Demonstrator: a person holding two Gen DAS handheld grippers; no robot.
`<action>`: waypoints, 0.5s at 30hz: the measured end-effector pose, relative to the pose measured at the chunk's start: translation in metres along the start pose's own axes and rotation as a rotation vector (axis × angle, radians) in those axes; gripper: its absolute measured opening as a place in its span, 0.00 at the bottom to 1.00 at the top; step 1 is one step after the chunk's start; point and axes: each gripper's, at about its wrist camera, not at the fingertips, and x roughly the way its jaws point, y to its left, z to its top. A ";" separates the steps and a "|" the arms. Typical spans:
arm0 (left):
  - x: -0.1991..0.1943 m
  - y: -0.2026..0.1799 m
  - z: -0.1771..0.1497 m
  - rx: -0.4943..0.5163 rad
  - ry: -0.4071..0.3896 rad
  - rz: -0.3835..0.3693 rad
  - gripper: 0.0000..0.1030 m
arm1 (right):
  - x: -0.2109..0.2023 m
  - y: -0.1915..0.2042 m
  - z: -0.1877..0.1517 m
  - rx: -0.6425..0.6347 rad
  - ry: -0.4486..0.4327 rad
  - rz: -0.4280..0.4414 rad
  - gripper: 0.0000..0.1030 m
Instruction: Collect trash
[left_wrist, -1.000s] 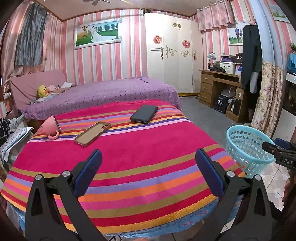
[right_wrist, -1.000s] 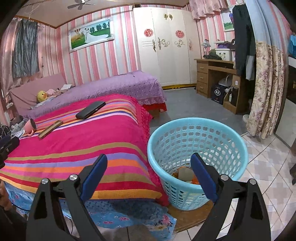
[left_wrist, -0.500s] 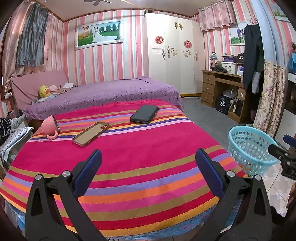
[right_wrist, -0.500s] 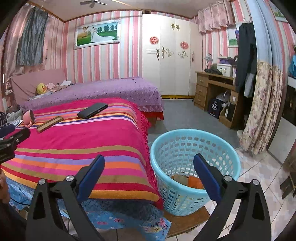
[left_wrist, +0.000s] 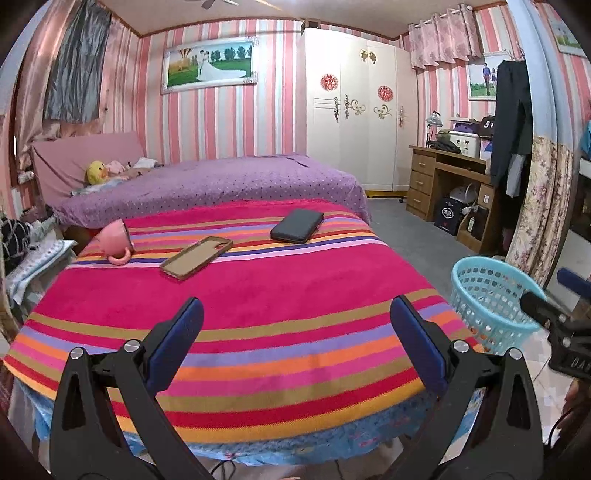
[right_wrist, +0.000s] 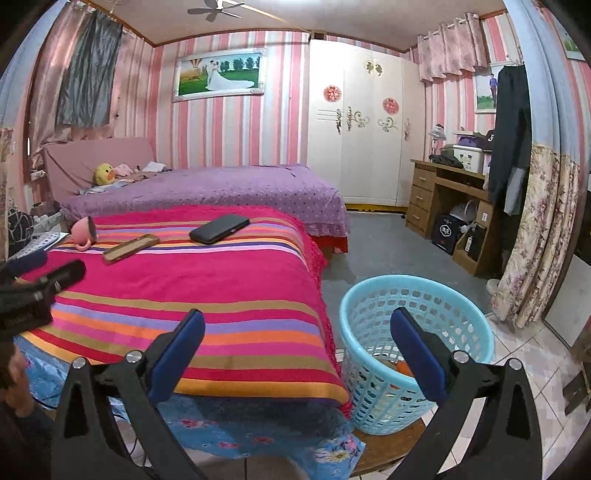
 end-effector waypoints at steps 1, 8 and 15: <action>-0.005 -0.001 -0.002 0.014 -0.012 0.011 0.95 | -0.003 0.001 0.001 0.020 0.003 0.014 0.95; -0.017 0.005 -0.001 0.023 -0.038 0.023 0.95 | -0.026 0.016 0.012 0.072 -0.014 0.070 0.95; -0.024 0.012 -0.007 0.026 -0.041 0.039 0.95 | -0.032 0.040 0.020 0.041 -0.022 0.111 0.95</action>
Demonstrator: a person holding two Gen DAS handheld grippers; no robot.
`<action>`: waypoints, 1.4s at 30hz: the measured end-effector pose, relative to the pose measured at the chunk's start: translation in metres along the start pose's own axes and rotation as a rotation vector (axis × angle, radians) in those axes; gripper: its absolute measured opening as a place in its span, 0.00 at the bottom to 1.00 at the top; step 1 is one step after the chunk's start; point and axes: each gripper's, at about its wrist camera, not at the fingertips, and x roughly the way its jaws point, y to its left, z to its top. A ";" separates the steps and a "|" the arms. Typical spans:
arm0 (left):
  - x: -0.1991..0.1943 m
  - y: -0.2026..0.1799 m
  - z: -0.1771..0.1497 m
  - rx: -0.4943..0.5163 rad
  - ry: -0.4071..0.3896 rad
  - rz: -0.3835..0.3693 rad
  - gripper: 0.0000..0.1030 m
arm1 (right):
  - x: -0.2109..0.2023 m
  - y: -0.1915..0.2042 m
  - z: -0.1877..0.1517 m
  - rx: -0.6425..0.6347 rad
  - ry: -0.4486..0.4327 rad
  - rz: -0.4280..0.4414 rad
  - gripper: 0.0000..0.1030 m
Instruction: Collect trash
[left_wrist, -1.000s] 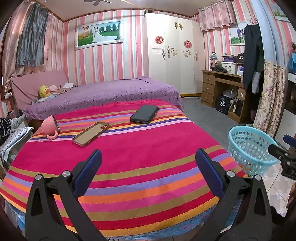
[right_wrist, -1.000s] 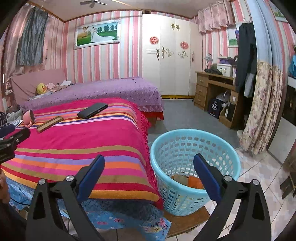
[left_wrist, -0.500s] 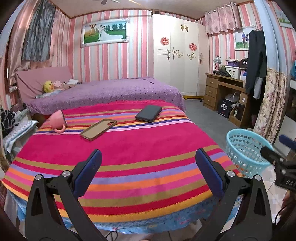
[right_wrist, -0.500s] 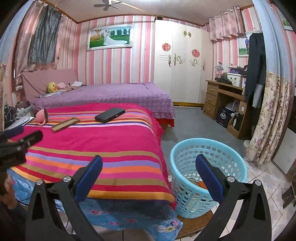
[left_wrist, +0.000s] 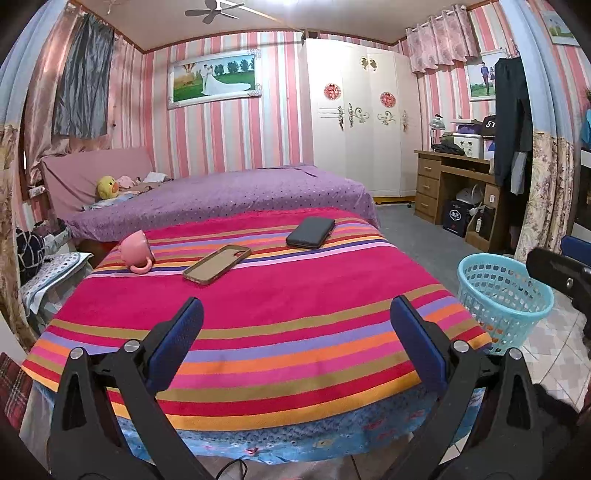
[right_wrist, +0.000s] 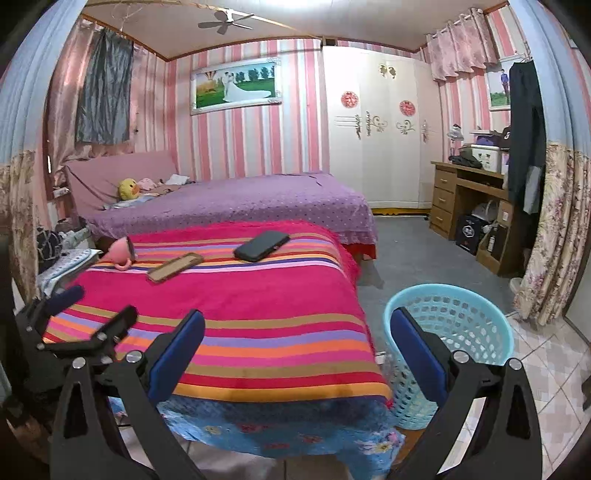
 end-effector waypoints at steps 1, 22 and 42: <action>-0.001 0.002 -0.001 0.001 -0.003 0.006 0.95 | 0.001 0.002 -0.003 0.005 0.001 0.000 0.95; 0.000 0.020 -0.011 -0.015 0.010 0.057 0.95 | 0.008 0.016 -0.030 -0.061 0.002 -0.005 0.95; -0.001 0.015 -0.012 -0.009 -0.010 0.062 0.95 | 0.009 0.024 -0.025 -0.081 -0.021 -0.002 0.95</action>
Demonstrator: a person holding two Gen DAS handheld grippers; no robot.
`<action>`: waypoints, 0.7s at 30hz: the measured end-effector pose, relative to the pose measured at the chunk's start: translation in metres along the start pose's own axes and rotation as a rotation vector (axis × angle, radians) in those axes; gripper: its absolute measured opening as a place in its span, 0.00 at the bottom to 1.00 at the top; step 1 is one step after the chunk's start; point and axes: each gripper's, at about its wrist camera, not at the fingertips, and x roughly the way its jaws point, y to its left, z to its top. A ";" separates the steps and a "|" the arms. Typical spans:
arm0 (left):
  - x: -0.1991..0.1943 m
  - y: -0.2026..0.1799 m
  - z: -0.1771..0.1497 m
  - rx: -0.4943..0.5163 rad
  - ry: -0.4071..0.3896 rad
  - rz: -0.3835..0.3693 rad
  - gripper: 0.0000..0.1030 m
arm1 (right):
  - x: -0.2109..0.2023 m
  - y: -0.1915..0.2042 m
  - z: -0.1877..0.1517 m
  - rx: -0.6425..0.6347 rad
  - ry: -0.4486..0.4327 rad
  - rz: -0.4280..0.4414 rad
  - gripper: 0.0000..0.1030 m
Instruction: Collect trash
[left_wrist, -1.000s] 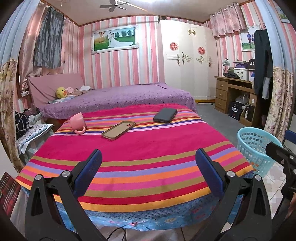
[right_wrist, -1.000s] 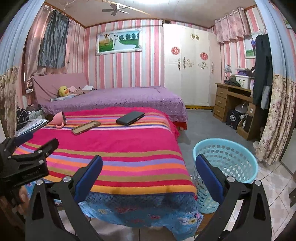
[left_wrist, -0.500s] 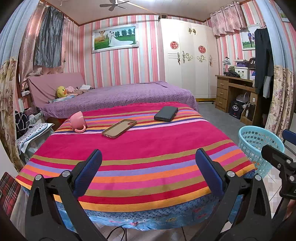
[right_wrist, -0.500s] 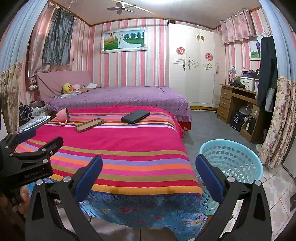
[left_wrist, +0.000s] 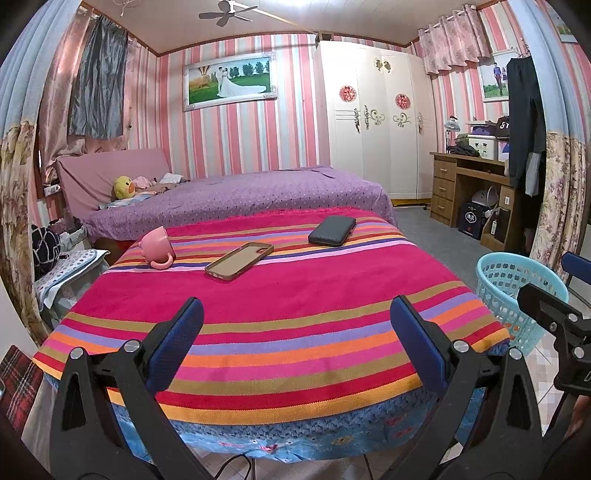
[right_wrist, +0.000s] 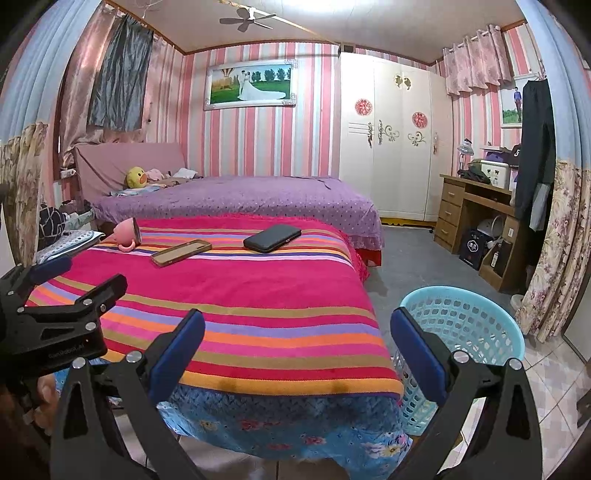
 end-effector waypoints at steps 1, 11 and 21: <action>0.000 0.000 0.000 -0.001 0.000 0.000 0.95 | 0.000 0.000 0.000 0.000 0.000 0.000 0.95; -0.001 0.003 0.001 -0.009 -0.003 0.005 0.95 | 0.001 0.002 0.002 -0.004 -0.004 0.003 0.95; -0.001 0.003 0.001 -0.010 -0.005 0.005 0.95 | 0.001 0.004 0.002 -0.008 -0.003 0.007 0.95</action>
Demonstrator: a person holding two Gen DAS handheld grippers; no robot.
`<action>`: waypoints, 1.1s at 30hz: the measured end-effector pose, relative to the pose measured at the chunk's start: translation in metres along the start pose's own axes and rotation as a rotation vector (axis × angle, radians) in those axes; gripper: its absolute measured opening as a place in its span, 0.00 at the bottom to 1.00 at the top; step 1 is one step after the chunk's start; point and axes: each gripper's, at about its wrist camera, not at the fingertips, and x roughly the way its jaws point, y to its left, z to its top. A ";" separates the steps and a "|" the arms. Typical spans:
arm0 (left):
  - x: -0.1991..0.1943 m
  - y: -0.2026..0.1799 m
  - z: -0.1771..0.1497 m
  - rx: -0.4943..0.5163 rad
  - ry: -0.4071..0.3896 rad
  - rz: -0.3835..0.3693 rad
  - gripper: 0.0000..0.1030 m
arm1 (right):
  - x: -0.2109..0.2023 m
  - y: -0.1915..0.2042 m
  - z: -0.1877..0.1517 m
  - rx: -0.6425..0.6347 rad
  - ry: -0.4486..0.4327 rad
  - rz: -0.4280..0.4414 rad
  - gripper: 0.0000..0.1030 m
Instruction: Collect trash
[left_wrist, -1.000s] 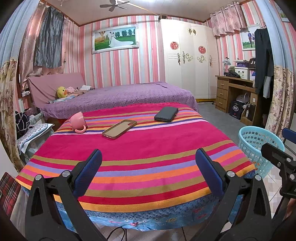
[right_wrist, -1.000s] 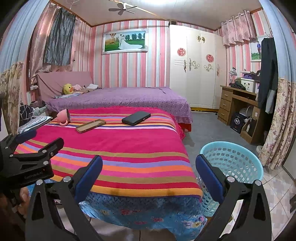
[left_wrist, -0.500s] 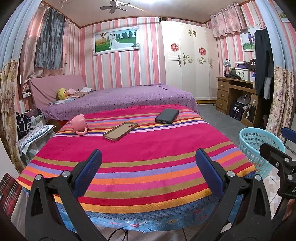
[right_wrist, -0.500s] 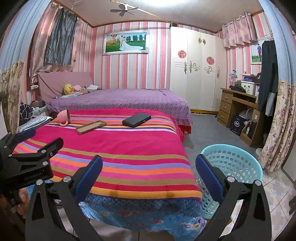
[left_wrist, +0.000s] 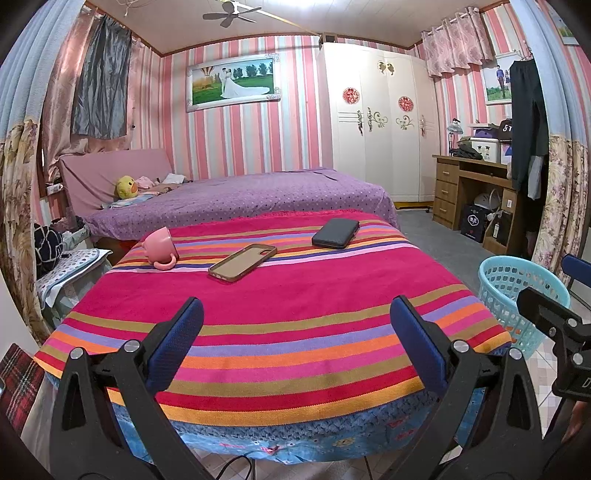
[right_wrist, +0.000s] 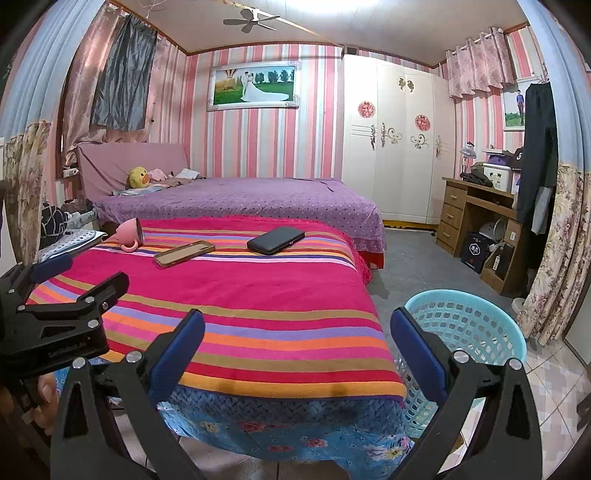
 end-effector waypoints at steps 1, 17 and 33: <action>0.000 0.000 0.000 0.000 -0.001 0.000 0.95 | 0.000 0.000 0.000 0.000 0.000 0.000 0.95; -0.001 0.004 0.003 -0.001 -0.016 0.010 0.95 | 0.000 0.002 0.000 0.000 -0.002 -0.001 0.95; -0.002 0.004 0.004 -0.003 -0.021 0.010 0.95 | 0.001 0.005 0.001 0.001 -0.005 -0.001 0.95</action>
